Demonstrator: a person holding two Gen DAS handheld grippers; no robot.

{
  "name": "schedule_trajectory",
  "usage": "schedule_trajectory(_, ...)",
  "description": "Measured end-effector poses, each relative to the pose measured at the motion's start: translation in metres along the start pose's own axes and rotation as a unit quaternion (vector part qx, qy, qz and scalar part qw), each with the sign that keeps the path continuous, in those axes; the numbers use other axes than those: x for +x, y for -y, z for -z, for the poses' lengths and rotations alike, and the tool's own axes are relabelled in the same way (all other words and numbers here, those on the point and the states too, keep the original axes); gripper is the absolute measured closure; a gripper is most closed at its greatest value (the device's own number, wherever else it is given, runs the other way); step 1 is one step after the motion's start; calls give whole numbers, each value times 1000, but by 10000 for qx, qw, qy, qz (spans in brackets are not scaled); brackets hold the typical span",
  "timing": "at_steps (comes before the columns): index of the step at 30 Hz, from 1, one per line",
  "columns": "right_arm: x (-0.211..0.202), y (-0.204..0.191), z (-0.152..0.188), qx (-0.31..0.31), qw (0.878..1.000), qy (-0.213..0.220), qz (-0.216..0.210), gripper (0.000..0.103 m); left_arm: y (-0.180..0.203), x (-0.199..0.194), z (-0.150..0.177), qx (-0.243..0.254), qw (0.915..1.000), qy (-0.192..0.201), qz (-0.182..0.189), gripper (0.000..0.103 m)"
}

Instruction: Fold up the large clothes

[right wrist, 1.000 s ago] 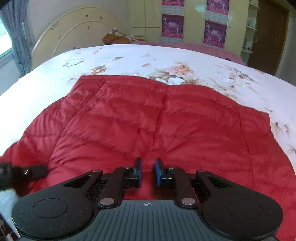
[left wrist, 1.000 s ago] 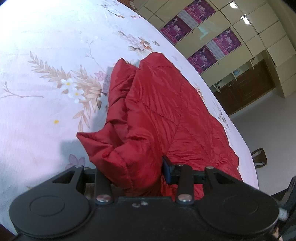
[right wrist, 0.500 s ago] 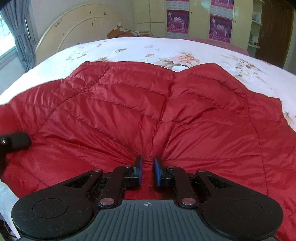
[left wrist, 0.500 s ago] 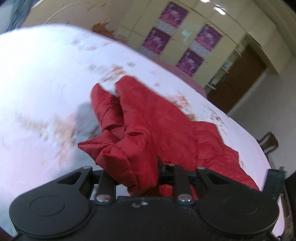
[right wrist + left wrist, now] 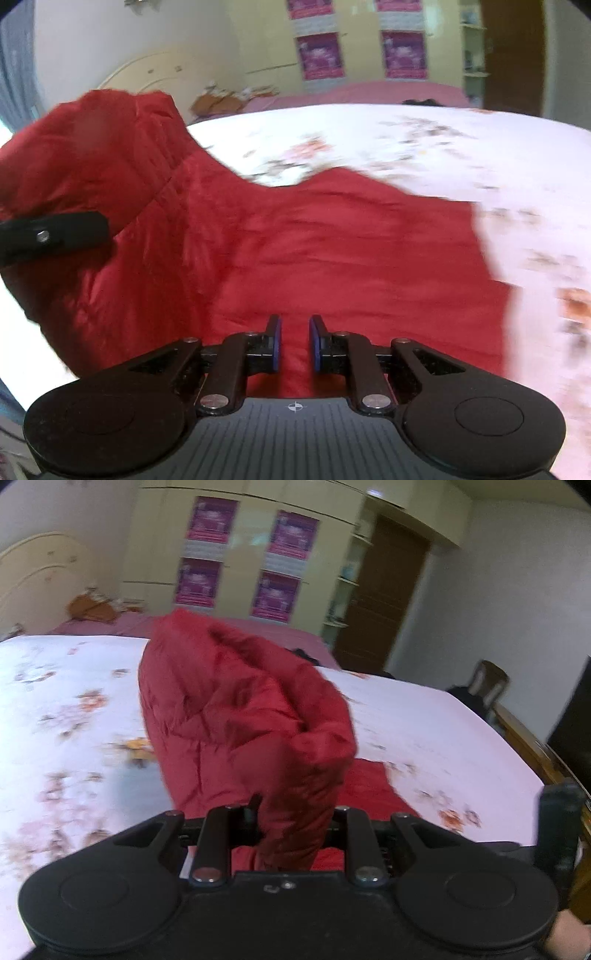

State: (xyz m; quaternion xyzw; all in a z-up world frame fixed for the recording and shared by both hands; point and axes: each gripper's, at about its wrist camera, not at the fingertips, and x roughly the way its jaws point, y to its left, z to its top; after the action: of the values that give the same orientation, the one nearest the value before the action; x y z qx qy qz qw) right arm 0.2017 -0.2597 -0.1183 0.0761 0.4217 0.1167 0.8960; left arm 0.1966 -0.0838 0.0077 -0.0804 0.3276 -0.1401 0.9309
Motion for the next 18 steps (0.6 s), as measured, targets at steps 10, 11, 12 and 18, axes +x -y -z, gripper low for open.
schedule_trajectory(10,-20,64,52,625,9970,-251,385,87,83,62,41,796,9929,-598,657,80)
schedule_trajectory(11,-24,70,54,776,9962,-227,320,87,89,70,48,912,9911,-709,663,80)
schedule_trajectory(12,-29,75,56,901,9954,-201,272,87,94,77,56,1019,9894,-801,652,80)
schedule_trajectory(18,-64,102,54,1173,9923,-22,394,87,107,87,73,1356,9860,-820,519,49)
